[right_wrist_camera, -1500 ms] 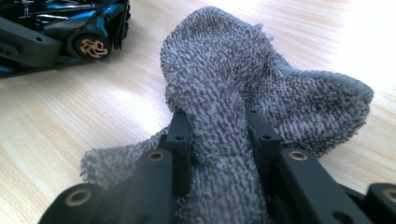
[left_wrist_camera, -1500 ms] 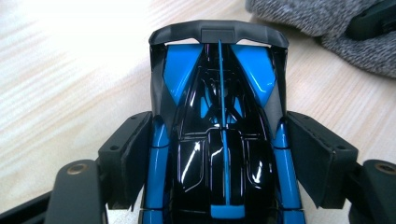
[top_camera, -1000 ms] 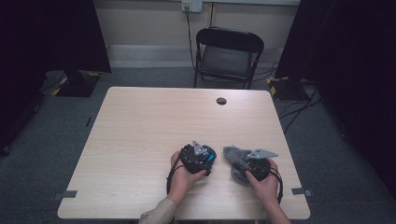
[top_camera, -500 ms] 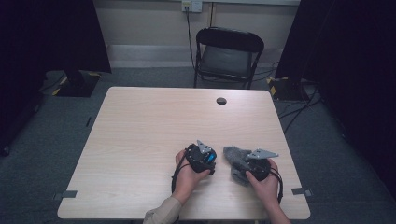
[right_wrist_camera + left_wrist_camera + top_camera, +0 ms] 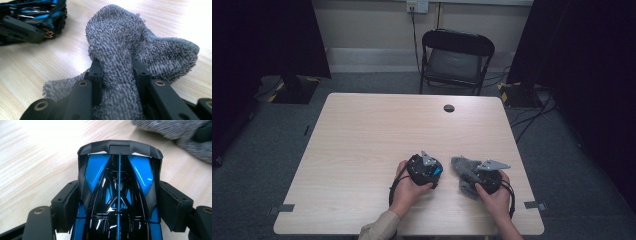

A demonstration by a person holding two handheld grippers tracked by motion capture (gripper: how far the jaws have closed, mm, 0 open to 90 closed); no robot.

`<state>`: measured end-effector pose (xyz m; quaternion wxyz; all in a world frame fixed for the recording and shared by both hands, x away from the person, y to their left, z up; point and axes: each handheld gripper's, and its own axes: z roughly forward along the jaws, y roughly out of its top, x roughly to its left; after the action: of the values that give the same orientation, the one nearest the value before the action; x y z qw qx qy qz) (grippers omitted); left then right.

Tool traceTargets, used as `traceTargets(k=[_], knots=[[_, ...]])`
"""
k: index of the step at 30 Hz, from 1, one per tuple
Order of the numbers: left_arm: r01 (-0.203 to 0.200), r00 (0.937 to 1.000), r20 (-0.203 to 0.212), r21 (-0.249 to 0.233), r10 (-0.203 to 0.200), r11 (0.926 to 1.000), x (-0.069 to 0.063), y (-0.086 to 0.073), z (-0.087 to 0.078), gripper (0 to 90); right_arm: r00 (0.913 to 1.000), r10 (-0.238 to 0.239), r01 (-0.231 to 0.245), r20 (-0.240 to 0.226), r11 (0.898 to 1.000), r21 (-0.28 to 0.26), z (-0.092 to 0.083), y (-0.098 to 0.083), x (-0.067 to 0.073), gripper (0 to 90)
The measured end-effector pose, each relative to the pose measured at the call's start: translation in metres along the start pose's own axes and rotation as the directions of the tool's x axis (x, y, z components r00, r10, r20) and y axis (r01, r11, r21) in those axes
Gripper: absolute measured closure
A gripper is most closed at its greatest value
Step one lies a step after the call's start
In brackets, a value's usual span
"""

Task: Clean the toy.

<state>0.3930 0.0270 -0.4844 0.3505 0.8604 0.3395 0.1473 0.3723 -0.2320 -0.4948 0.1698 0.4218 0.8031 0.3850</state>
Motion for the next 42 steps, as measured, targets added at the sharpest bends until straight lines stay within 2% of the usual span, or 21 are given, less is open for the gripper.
traceTargets(k=[3,7,11,19,23,28,30,33,39,42], knots=[[0.016,0.9991,0.041,-0.032,-0.014,0.9993,0.004,0.0,-0.008,25.6,1.0,0.003,-0.003,-0.001,1.0,-0.002,0.0,0.0,0.0,67.4],[0.046,0.9967,0.071,-0.085,-0.04,0.9953,0.011,0.004,-0.019,25.7,1.0,0.007,-0.007,0.0,1.0,-0.002,0.0,0.0,0.0,67.4],[0.057,0.9947,0.091,-0.114,-0.047,0.9919,0.015,0.009,-0.028,25.7,1.0,0.008,-0.008,0.003,1.0,-0.005,0.0,0.0,0.0,67.5],[0.044,0.9953,0.092,-0.154,-0.03,0.9871,0.018,0.015,-0.041,25.7,0.9999,0.015,-0.015,0.005,1.0,-0.006,0.0,-0.001,0.001,67.0],[0.057,0.9945,0.096,-0.175,-0.041,0.9829,0.021,0.018,-0.047,25.7,0.9998,0.016,-0.016,0.009,1.0,-0.007,0.0,-0.001,0.001,66.8],[0.061,0.9946,0.094,-0.185,-0.045,0.9807,0.026,0.021,-0.054,25.6,0.9994,0.034,-0.034,-0.007,0.999,-0.017,0.001,-0.001,0.001,61.9],[0.057,0.9952,0.088,-0.185,-0.041,0.981,0.028,0.023,-0.057,25.6,0.9997,0.022,-0.022,0.0,1.0,-0.016,0.002,0.0,0.003,58.1],[0.072,0.9941,0.094,-0.196,-0.054,0.9779,0.03,0.025,-0.06,25.6,0.9999,0.006,-0.006,0.01,1.0,0.001,0.002,0.002,0.007,53.0],[0.071,0.9942,0.095,-0.212,-0.052,0.9748,0.032,0.027,-0.063,25.6,0.9973,-0.029,0.026,0.067,0.999,0.046,0.005,0.007,0.015,53.7],[0.076,0.9937,0.098,-0.213,-0.056,0.974,0.033,0.027,-0.063,25.6,0.9964,-0.032,0.027,0.079,0.998,0.065,0.005,0.01,0.014,62.9]])
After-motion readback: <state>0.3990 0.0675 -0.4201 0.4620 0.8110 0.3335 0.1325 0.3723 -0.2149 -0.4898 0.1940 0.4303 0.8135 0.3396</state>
